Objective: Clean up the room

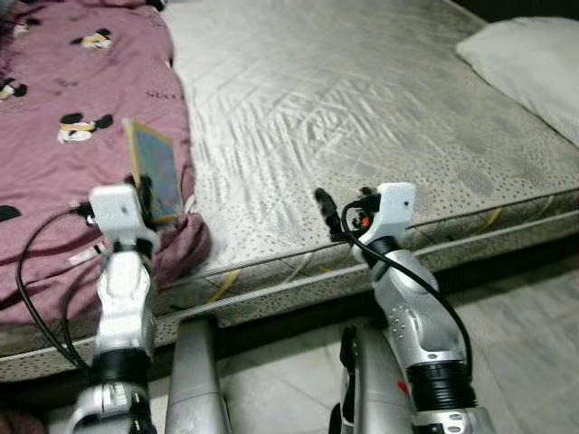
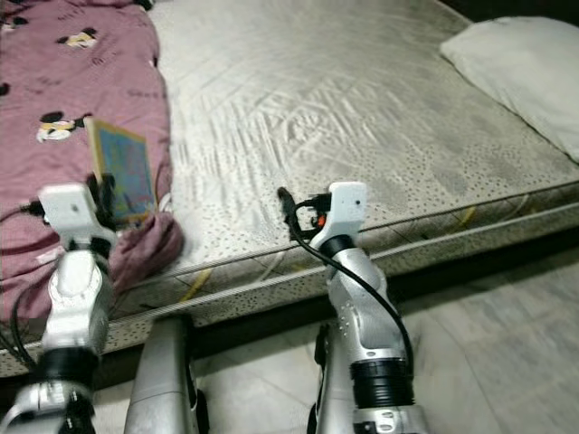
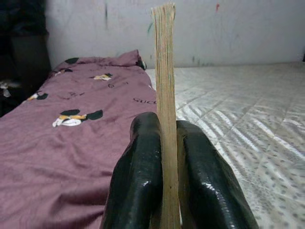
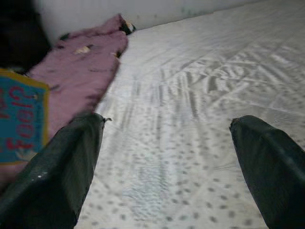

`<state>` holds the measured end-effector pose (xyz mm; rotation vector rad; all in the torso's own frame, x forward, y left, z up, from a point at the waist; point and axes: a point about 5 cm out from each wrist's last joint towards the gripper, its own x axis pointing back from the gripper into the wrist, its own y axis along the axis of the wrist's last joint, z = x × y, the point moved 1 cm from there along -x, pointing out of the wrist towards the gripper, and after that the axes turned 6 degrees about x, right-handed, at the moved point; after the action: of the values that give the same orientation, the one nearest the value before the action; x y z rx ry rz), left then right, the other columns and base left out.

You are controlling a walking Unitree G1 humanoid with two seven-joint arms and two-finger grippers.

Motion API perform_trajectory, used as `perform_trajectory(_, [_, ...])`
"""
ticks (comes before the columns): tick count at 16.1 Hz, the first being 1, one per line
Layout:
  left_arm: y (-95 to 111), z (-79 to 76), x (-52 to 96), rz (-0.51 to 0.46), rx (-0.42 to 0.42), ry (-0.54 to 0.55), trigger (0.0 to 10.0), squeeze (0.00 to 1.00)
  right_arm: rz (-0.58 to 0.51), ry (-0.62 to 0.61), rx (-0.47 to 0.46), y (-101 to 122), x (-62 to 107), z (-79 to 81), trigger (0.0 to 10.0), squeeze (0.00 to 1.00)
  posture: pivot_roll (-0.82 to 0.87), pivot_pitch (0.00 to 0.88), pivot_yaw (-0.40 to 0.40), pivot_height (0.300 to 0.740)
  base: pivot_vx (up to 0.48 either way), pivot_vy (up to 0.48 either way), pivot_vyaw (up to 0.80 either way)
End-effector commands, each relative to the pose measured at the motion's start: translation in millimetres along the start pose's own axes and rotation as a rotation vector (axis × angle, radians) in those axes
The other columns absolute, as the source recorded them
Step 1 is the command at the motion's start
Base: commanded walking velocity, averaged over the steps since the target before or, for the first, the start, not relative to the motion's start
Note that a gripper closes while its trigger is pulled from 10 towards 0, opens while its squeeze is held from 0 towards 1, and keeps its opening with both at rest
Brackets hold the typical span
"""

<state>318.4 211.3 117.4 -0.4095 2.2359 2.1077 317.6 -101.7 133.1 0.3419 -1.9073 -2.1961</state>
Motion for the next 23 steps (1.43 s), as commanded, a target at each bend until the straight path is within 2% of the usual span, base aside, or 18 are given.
perform_trajectory(1, [-2,0.0,4.9,0.014,-0.012,0.009,0.0,0.00,-0.029,-0.005,-0.017,6,-3.2,-3.2,10.0,0.00,-0.01,0.000,0.014,0.538,0.000,0.000,0.00])
perform_trajectory(3, [-9,-8.3,19.3,0.048,0.004,0.007,0.0,0.00,-0.062,-0.010,-0.055,12,-9.9,-4.1,10.0,0.00,-0.01,0.000,0.019,0.562,0.000,0.000,0.00])
perform_trajectory(6, [-8,-17.7,29.9,0.084,0.011,-0.033,0.0,0.00,-0.073,-0.023,-0.052,13,-12.0,-6.1,10.0,0.00,-0.02,0.000,0.033,0.591,0.000,0.000,0.00])
perform_trajectory(10, [-2,-18.7,37.9,0.086,-0.014,-0.060,0.0,0.00,-0.074,-0.022,-0.054,10,-10.1,-4.8,10.0,0.00,-0.02,0.000,0.039,0.626,0.000,0.000,0.00])
perform_trajectory(12, [2,-17.3,35.4,0.083,-0.020,-0.055,0.0,0.00,-0.075,-0.023,-0.056,10,-11.4,-4.5,10.0,0.00,-0.02,0.000,0.036,0.645,0.000,0.000,0.00])
perform_trajectory(13, [4,-19.0,33.1,0.085,-0.021,-0.050,3.4,0.00,-0.078,-0.021,-0.055,11,-12.4,-3.8,10.0,0.00,-0.02,0.000,0.030,0.655,0.000,0.000,0.00])
perform_trajectory(14, [6,-22.9,30.6,0.081,-0.025,-0.049,9.1,0.00,-0.081,-0.019,-0.055,12,-13.3,-3.1,10.0,0.00,-0.02,0.000,0.022,0.665,0.000,0.000,0.00])
perform_trajectory(15, [8,-26.9,28.7,0.069,-0.033,-0.052,10.0,0.00,-0.083,-0.018,-0.054,13,-13.9,-2.9,10.0,0.00,-0.02,0.000,0.021,0.675,0.000,0.000,0.00])
perform_trajectory(16, [13,-34.6,25.8,0.064,-0.032,-0.074,10.0,0.00,-0.088,-0.020,-0.053,14,-14.5,-3.2,10.0,0.00,-0.02,0.000,0.020,0.689,0.000,0.000,0.00])
perform_trajectory(20, [13,-45.9,26.4,0.103,-0.016,-0.111,10.0,0.00,-0.088,-0.035,-0.039,14,-11.8,-7.5,10.0,0.00,-0.03,0.000,0.028,0.739,0.000,0.000,0.00])
perform_trajectory(23, [13,-49.6,26.1,0.108,-0.019,-0.126,10.0,0.00,-0.083,-0.049,-0.021,12,-10.6,-10.1,10.0,0.00,-0.03,0.000,0.031,0.740,0.000,0.000,0.00])
